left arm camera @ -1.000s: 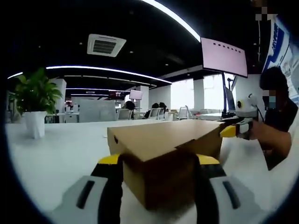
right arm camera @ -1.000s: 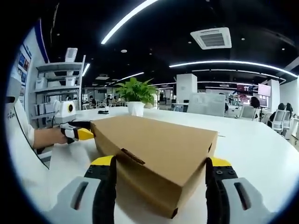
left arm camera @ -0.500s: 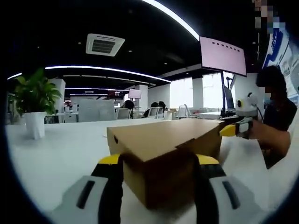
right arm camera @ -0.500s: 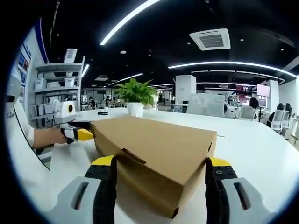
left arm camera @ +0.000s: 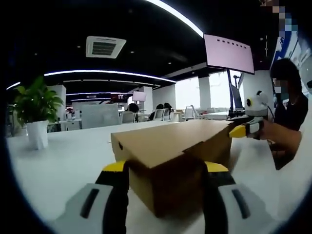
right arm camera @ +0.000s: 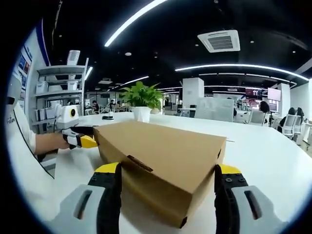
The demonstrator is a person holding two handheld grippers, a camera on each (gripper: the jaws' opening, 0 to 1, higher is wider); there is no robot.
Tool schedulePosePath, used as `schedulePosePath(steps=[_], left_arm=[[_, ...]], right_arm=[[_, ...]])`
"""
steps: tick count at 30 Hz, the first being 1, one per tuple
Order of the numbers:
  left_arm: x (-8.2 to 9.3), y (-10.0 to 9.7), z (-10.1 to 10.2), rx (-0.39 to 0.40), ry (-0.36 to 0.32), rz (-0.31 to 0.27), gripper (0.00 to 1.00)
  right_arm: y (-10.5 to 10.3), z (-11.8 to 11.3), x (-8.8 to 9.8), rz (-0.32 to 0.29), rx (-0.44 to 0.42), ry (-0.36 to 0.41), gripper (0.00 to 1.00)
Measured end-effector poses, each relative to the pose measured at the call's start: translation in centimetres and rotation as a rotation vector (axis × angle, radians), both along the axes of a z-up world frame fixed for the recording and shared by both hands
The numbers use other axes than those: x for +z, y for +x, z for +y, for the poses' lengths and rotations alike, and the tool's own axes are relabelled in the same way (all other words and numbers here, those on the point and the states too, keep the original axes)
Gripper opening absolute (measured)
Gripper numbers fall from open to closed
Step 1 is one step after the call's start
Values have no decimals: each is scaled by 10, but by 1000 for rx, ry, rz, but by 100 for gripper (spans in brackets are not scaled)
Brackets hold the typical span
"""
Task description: Operate the shoe box by opening the lid, removing the specified soft item, and placing it in the target area until the item is outside and the box remains undamaged.
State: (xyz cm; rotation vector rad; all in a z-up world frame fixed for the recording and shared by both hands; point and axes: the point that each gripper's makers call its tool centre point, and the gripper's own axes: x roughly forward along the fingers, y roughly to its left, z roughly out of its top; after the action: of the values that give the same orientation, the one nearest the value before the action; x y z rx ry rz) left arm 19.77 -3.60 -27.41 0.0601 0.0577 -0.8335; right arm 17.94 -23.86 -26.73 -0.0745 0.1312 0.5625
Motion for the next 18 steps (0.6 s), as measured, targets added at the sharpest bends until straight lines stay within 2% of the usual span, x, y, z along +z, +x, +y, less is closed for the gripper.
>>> schedulePosePath(steps=[13, 18], left_arm=[[0, -7, 1, 5, 5, 2, 61], [0, -9, 2, 3, -1, 10, 61]], right_arm=[[-7, 2, 0, -5, 3, 2, 79], [-3, -5, 0, -24, 4, 17, 79]])
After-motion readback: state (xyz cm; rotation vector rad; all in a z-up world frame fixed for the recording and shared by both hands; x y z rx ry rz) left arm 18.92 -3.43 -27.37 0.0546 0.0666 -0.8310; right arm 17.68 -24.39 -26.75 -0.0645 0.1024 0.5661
